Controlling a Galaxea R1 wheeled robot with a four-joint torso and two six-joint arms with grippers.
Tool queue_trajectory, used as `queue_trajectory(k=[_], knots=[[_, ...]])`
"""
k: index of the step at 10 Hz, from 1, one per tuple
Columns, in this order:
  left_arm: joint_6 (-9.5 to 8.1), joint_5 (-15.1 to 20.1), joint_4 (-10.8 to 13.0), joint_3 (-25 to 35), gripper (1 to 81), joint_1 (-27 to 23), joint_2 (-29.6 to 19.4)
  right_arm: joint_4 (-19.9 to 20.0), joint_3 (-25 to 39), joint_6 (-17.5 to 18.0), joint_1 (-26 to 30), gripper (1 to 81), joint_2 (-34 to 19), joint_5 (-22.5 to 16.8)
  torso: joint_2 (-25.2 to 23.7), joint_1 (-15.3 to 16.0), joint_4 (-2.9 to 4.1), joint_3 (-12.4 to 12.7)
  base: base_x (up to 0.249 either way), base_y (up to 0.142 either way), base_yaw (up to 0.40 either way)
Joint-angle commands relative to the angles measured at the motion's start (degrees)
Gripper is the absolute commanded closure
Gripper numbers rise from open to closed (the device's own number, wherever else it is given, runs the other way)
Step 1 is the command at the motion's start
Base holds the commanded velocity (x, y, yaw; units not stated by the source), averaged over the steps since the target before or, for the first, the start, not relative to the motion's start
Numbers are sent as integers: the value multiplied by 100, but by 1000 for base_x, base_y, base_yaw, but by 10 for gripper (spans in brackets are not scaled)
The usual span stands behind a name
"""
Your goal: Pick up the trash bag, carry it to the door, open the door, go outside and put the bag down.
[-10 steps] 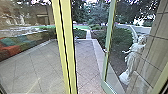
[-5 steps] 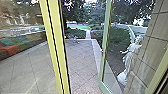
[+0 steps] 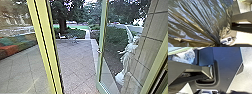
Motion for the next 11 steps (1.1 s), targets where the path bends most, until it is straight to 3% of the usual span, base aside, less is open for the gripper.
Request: queue_trajectory(k=[1, 11], knots=[[22, 350, 47, 40, 811, -212, 29, -50, 23, -25, 186, 10, -8, -355, 0, 0, 0, 0, 0, -141, 0], [22, 350, 47, 40, 811, -204, 37, -51, -3, -25, 186, 10, -8, -364, 0, 0, 0, 0, 0, -111, 0]])
